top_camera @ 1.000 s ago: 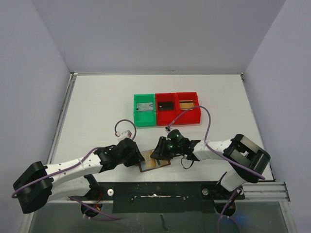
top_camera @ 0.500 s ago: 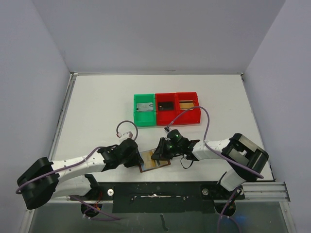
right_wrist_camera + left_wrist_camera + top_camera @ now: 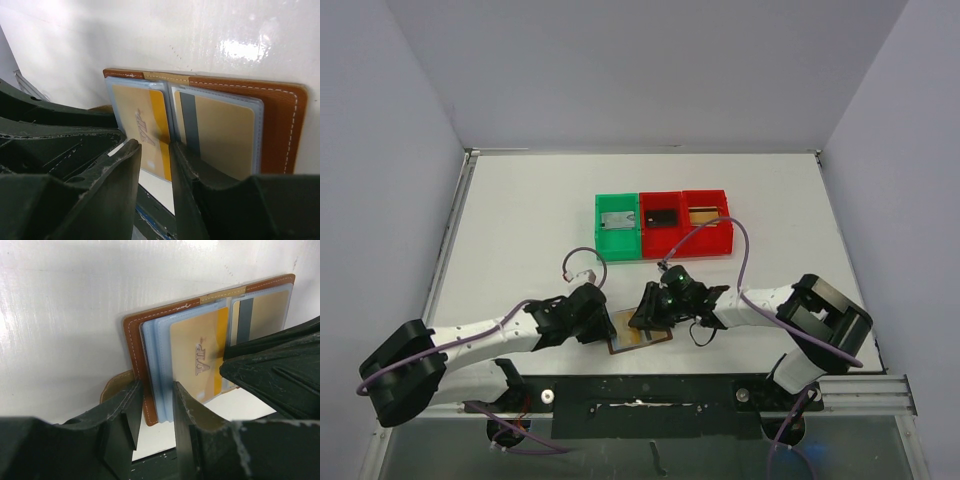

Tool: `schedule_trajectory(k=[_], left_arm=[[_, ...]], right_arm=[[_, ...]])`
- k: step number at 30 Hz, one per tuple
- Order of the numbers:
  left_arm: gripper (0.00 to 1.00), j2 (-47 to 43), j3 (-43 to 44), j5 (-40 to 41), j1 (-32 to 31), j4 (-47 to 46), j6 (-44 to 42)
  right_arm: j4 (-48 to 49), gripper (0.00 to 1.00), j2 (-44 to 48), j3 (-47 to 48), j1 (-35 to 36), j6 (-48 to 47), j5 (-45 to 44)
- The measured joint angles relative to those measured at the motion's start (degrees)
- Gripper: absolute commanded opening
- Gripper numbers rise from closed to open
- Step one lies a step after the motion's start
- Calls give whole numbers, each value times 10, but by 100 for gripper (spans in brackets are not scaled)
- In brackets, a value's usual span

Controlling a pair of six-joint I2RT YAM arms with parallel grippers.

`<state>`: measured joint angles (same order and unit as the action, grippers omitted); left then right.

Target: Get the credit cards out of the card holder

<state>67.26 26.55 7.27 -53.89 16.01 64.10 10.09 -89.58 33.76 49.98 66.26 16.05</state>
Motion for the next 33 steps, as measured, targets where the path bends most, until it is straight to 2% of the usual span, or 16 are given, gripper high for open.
schedule_trajectory(k=[12, 19, 33], left_arm=[[27, 14, 6, 0, 0, -4, -3], [26, 15, 6, 0, 0, -4, -3], [25, 19, 8, 0, 0, -6, -8]], right_arm=[[-89, 35, 1, 58, 23, -36, -49], [-112, 35, 8, 60, 26, -43, -70], [-112, 17, -11, 60, 26, -43, -63]])
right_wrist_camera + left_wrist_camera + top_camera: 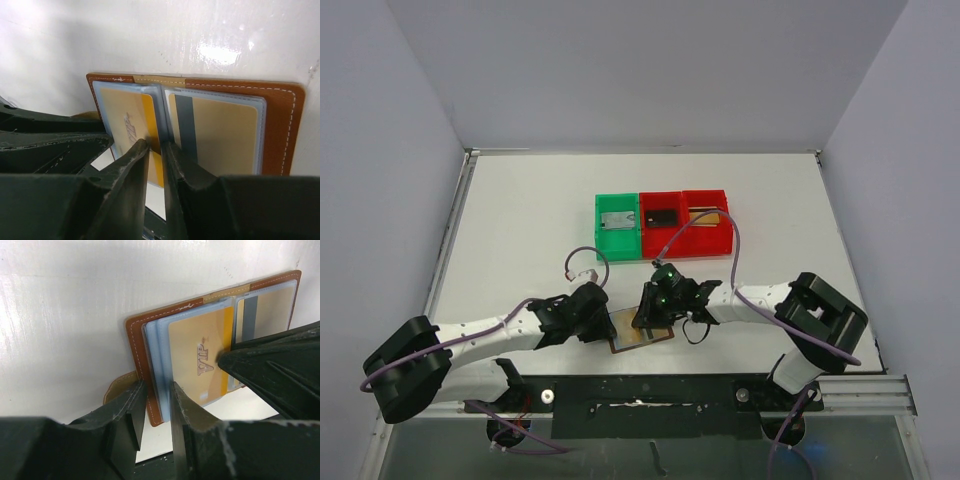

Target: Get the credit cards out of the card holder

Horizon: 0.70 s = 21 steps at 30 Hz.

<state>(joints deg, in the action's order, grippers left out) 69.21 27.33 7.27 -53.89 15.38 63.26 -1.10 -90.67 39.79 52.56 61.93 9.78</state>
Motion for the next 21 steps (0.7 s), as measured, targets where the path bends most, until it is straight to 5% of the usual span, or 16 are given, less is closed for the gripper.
schedule_trajectory(k=[9, 21], left_arm=[[24, 0, 0, 0, 0, 0, -2], [24, 7, 0, 0, 0, -10, -5]], right_arm=[[27, 2, 3, -14, -9, 2, 19], [61, 4, 50, -56, -45, -1, 60]])
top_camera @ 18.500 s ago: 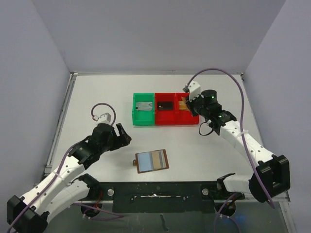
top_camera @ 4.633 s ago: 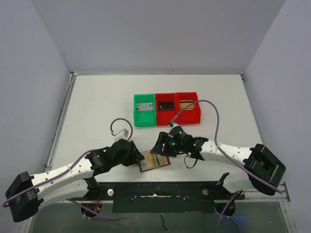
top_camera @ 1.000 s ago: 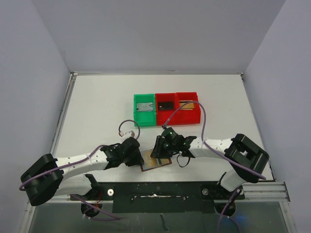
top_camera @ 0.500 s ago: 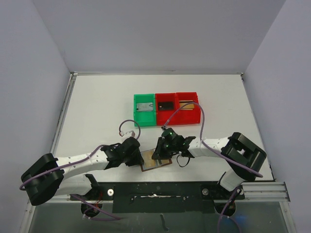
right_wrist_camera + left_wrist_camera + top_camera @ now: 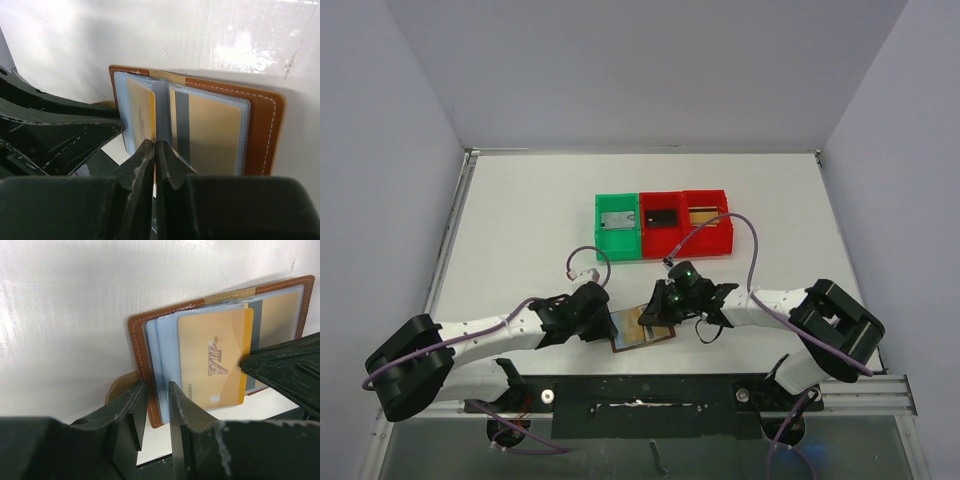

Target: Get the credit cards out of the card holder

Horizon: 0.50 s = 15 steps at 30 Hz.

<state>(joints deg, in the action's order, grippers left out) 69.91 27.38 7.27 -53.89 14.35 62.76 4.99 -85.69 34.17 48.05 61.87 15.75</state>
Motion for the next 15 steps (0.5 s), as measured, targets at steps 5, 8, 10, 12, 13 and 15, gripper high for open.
schedule_trajectory(k=[5, 8, 10, 12, 13, 15], left_arm=[[23, 5, 3, 0, 0, -3, -1], [24, 5, 3, 0, 0, -3, -2], [23, 5, 3, 0, 0, -3, -2], [23, 5, 3, 0, 0, -4, -3], [23, 5, 3, 0, 0, -4, -3], [23, 5, 3, 0, 0, -4, -3]], right_arm=[[30, 8, 0, -23, -20, 0, 29], [53, 7, 0, -39, -28, 1, 45], [68, 7, 0, -49, -32, 3, 54], [82, 9, 0, -58, -37, 8, 62], [88, 10, 0, -63, -40, 9, 65], [101, 10, 0, -73, -46, 13, 74]])
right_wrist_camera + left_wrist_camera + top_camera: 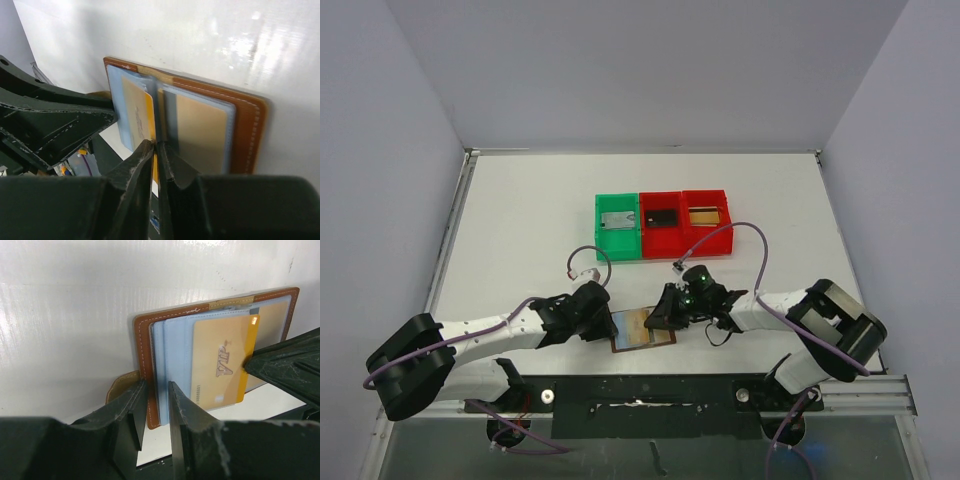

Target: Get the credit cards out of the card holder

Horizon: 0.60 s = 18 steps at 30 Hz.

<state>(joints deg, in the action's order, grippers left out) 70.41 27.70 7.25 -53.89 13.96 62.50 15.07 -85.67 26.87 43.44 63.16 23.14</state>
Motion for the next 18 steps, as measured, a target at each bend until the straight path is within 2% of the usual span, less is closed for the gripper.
schedule_trajectory(k=[13, 18], left_arm=[[24, -1, 0, 0, 0, 0, 0], [31, -6, 0, 0, 0, 3, 0]], right_arm=[[58, 8, 11, -45, -36, 6, 44], [51, 6, 29, -50, -40, 6, 41]])
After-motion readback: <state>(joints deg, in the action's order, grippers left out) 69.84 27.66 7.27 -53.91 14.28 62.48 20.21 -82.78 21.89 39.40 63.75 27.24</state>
